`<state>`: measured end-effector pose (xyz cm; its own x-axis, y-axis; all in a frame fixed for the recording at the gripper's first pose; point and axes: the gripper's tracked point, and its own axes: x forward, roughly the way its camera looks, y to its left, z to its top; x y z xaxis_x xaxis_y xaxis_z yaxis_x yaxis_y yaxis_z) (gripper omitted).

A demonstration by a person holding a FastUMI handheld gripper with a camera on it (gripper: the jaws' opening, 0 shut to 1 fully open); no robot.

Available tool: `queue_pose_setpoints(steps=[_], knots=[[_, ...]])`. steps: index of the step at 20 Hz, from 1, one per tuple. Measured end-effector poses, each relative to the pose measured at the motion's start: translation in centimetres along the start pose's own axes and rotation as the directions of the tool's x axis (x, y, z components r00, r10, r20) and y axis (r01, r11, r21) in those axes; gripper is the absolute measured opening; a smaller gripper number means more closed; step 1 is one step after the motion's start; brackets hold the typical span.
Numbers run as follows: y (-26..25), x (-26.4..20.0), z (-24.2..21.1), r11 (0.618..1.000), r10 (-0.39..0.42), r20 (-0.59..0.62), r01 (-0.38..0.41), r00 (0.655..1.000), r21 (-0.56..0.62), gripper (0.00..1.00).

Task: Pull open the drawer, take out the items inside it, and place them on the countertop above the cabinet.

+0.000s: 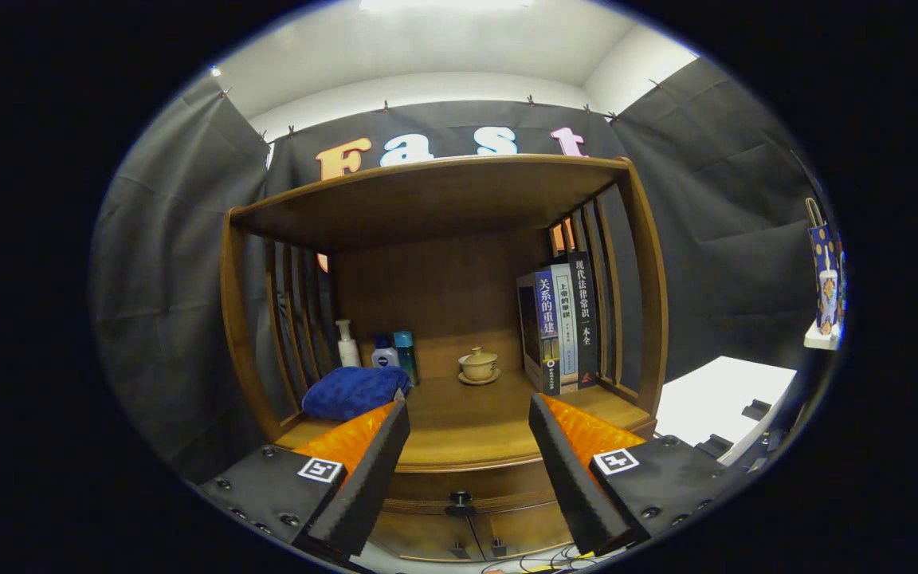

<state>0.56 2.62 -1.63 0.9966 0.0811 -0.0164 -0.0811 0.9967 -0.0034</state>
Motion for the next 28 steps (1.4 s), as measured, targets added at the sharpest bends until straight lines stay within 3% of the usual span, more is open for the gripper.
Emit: queue_pose_setpoints(steps=[13, 22, 28], knots=[[1.2, 3.3, -13.2, 0.995, 0.100, -0.099, -0.101, 0.990, -0.007, 0.98], [-1.1, 5.9, -22.2, 0.998, 0.056, -0.232, -0.054, 0.971, 0.012, 0.99], [-0.7, 6.6, -25.2, 0.996, 0.086, -0.283, -0.074, 0.955, 0.053, 0.75]])
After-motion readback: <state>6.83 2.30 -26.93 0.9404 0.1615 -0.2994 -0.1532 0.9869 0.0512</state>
